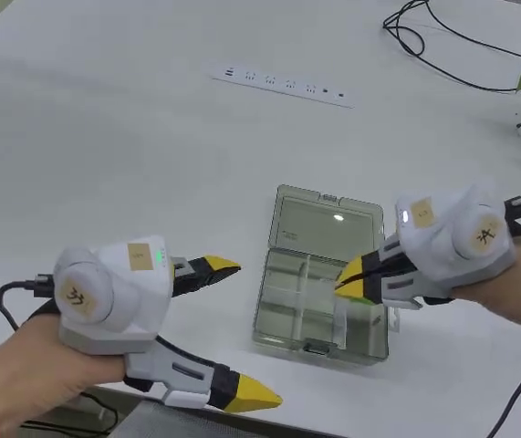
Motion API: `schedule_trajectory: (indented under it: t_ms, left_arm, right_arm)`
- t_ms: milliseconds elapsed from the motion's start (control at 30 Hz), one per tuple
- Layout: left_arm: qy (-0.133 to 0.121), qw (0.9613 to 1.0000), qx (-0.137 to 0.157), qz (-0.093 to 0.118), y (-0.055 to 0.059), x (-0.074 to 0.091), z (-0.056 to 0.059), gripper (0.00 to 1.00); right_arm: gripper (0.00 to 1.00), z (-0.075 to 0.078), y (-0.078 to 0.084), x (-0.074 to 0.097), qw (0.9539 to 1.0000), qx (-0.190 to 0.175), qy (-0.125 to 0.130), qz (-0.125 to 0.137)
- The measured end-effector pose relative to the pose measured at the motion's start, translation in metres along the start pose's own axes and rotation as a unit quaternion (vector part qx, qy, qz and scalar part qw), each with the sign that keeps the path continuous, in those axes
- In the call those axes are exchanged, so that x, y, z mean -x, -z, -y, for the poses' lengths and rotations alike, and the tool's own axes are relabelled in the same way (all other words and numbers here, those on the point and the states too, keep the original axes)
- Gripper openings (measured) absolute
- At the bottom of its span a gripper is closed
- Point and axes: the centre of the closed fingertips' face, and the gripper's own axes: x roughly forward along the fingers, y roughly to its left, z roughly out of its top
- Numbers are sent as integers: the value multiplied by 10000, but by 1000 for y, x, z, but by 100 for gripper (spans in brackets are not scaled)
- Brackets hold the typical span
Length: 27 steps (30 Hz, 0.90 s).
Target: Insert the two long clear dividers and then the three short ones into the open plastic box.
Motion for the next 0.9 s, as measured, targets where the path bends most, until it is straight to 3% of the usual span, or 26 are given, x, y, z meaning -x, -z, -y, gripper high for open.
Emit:
schedule_trajectory:
  t_ms: [300, 567, 900]
  left_arm:
    - [-3, 10000, 12, -12, 1, 1, 0, 96]
    - [13, 10000, 8, -6, 1, 0, 0, 95]
    - [20, 10000, 13, -14, 1, 0, -1, 95]
  right_arm:
    - [2, 4, 6, -8, 9995, -305, -79, -5]
    - [2, 1, 15, -28, 9989, -166, -150, -409]
    - [2, 1, 24, -37, 9977, -143, -198, -632]
